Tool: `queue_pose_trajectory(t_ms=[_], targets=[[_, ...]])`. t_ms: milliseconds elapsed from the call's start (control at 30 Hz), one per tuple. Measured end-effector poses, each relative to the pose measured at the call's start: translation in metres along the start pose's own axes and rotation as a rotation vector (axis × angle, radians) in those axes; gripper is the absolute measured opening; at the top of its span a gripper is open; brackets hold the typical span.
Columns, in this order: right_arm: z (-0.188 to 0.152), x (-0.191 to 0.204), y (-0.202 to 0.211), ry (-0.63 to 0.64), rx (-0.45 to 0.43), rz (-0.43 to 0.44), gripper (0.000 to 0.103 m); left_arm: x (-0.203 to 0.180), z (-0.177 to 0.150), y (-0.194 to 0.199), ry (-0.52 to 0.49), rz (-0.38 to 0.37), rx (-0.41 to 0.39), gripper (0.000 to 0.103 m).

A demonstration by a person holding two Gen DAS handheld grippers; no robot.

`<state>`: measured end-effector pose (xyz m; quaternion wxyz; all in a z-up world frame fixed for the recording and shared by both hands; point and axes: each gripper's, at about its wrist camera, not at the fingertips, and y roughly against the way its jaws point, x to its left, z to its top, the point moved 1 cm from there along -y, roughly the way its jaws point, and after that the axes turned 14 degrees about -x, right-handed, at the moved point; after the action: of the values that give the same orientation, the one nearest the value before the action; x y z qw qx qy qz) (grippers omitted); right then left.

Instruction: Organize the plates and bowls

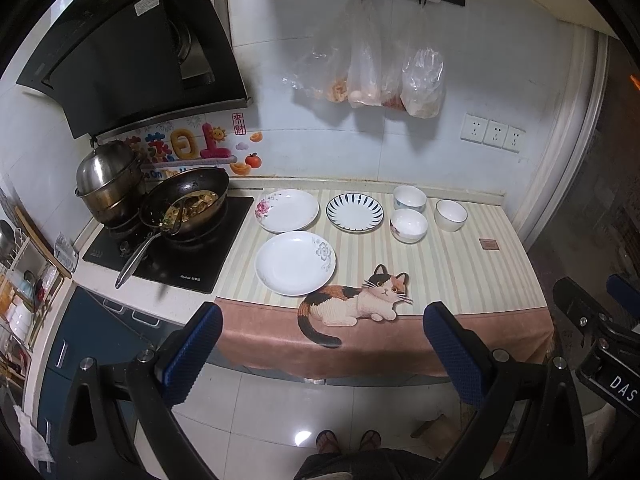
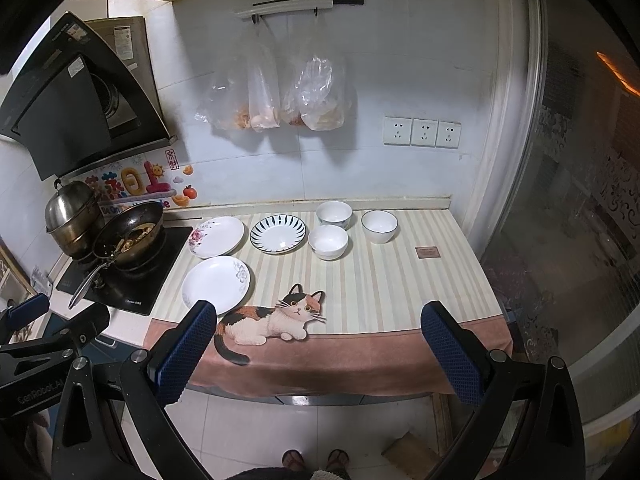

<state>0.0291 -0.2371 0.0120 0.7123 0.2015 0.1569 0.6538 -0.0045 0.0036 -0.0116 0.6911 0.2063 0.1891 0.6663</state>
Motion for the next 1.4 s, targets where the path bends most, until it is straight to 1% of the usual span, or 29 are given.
queue_pose_trajectory(t_ms=[500,767,1033,1133,1400], targets=[[0.001,0.002,-0.002,-0.001,-0.002,-0.002,0.103,0.004,0.008,-0.004,0.009,0.003,-0.006,0.103],[0.0,0.004,-0.003,0.002,-0.005,-0.004,0.103,0.005,0.007,-0.003,0.009,0.001,-0.008,0.103],[0.002,0.004,-0.009,0.006,-0.003,-0.006,0.103,0.008,0.01,-0.009,0.013,0.001,-0.007,0.103],[0.004,0.005,-0.021,0.007,0.001,-0.005,0.103,0.008,0.009,-0.008,0.012,0.001,-0.007,0.103],[0.003,0.005,-0.022,0.008,0.0,-0.007,0.103,0.01,0.009,-0.008,0.012,-0.001,-0.008,0.103]])
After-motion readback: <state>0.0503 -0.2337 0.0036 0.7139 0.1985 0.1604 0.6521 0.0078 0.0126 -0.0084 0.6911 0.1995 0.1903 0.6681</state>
